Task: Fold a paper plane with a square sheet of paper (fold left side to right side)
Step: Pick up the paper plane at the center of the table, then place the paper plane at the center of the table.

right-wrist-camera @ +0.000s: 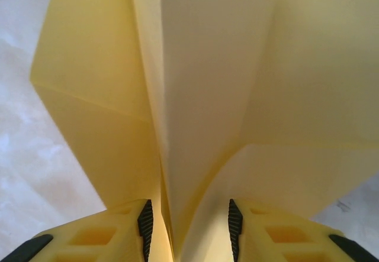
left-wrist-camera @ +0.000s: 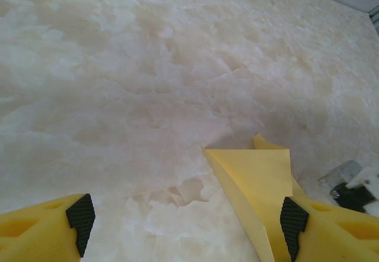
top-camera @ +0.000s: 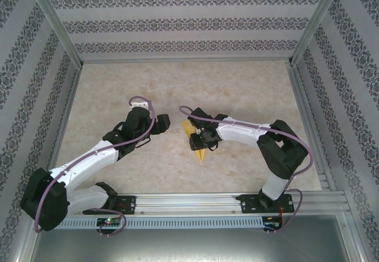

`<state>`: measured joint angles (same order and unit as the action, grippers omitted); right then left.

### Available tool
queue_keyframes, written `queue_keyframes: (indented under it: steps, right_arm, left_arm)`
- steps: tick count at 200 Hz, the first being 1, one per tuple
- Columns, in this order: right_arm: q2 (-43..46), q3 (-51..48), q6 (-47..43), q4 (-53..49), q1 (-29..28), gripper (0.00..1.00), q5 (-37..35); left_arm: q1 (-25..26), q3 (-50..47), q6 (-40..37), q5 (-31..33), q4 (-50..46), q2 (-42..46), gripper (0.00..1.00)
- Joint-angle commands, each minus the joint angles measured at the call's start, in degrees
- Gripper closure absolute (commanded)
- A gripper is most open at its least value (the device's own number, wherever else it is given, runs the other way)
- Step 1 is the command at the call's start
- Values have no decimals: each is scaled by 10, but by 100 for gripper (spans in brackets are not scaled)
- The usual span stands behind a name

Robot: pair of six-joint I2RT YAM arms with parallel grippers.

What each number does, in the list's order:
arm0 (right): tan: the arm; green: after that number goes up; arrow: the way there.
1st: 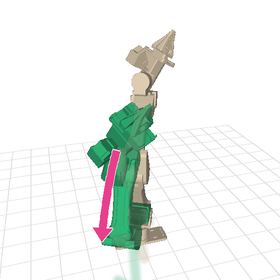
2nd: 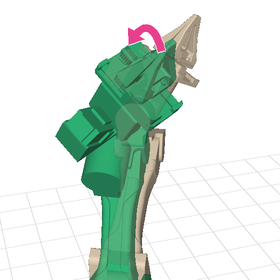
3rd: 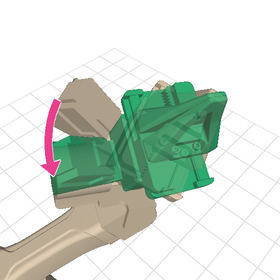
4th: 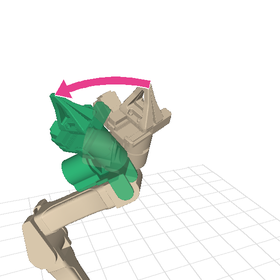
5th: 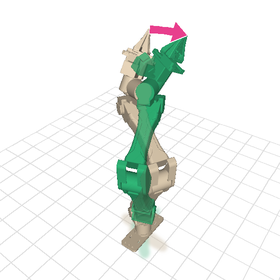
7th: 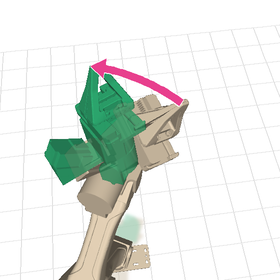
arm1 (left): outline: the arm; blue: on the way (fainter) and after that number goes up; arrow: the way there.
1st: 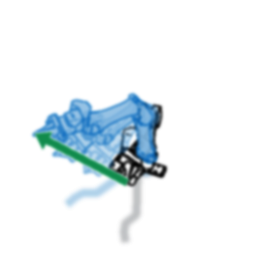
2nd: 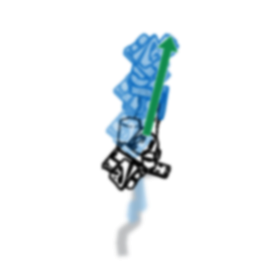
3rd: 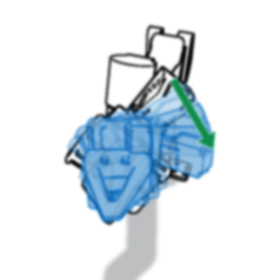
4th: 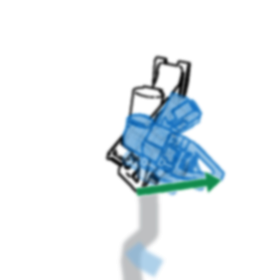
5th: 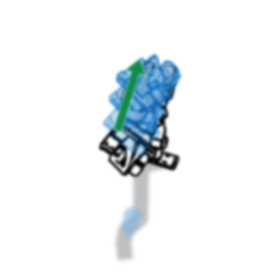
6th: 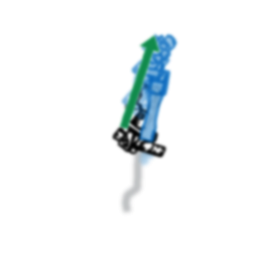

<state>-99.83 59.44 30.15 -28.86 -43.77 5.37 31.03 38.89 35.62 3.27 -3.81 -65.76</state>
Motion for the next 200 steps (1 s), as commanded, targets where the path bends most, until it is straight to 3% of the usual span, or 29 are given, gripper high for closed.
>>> queue_keyframes:
  steps: [1,19,37,55,66,96,144,200]
  right_arm:
    - [-23,21,2,0,-5,64,-10]
    - [-36,31,1,-4,-5,68,-19]
    - [-38,42,0,-4,2,81,-21]
    - [-32,61,-5,-16,21,88,-15]
    - [-28,76,-12,-29,36,89,-20]
    - [-50,142,-40,-62,87,90,-36]
    - [-137,268,-42,-92,151,90,-35]
    - [-225,347,-55,-119,169,89,-44]
  left_arm:
    - [-9,-5,-5,4,-7,16,16]
    - [-8,-4,-7,5,-13,19,15]
    - [-9,-4,-8,8,-17,23,15]
    - [-11,-1,-13,6,-22,29,15]
    - [-11,0,-20,1,-25,35,14]
    - [-11,-5,-54,-43,-2,56,0]
    - [-11,-26,-135,-132,54,83,0]
    - [-11,-17,-254,-155,94,74,0]
